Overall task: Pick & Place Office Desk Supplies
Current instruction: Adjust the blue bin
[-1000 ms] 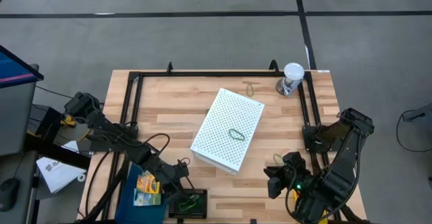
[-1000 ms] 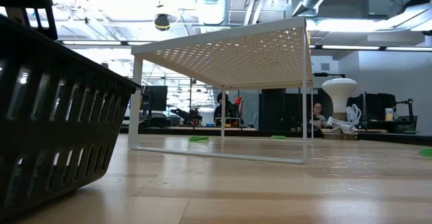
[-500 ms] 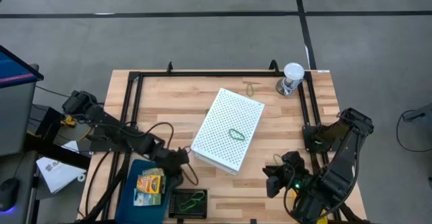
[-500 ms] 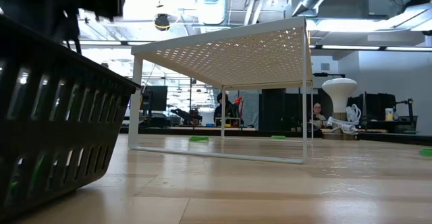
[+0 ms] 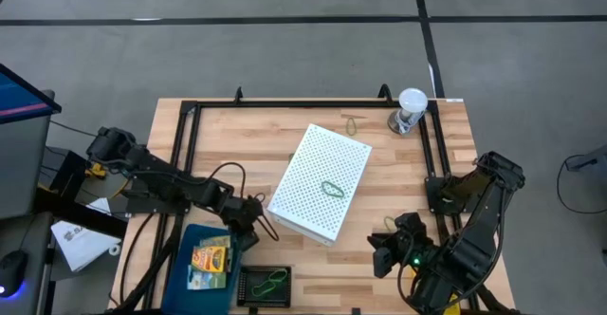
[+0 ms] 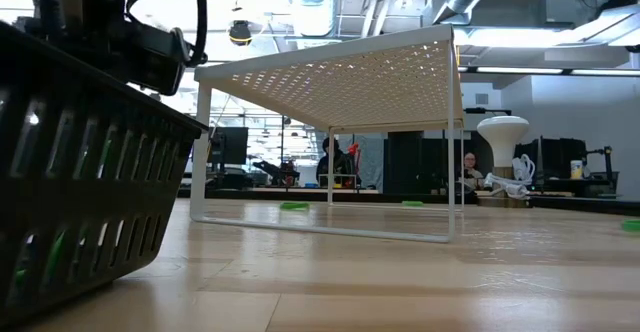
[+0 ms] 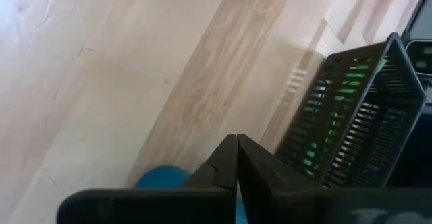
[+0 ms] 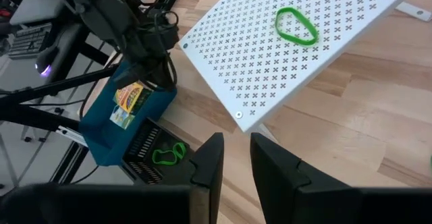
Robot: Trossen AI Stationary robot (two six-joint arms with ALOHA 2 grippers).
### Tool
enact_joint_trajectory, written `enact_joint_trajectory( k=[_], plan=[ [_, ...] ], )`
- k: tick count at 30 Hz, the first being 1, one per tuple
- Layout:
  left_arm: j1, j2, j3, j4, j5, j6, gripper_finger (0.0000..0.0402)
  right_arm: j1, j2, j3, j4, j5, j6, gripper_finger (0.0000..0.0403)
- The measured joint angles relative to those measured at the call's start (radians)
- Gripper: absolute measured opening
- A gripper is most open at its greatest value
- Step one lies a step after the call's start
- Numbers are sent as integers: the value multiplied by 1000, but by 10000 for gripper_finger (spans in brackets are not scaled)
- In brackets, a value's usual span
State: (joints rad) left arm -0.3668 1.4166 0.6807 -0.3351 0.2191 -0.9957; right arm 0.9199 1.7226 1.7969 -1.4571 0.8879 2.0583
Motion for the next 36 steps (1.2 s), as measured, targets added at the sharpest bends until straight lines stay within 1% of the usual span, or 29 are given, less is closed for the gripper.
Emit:
enact_joint_trajectory(
  k=[9, 16, 24, 27, 28, 32, 36],
  plan=[
    [0, -8, -2, -129, -2, -10, 0, -10, 0, 0, 14, 1, -14, 72],
    [5, -8, -1, -167, -11, -12, 0, -27, 0, 0, 68, 3, -77, 72],
    [5, -9, 1, -250, -19, -14, 0, -26, 0, 0, 78, 3, -80, 72],
    [19, -9, -9, -272, -53, -14, 0, -26, 0, 0, 79, 3, -84, 72],
    [22, -18, -13, -275, -78, -14, 0, -26, 0, 0, 83, 3, -92, 72],
    [51, -88, -14, -294, -101, 6, 3, -26, 0, 0, 90, 4, -98, 72],
    [87, -186, -12, -282, -117, 45, 23, -26, 0, 0, 93, 5, -100, 72]
  ],
)
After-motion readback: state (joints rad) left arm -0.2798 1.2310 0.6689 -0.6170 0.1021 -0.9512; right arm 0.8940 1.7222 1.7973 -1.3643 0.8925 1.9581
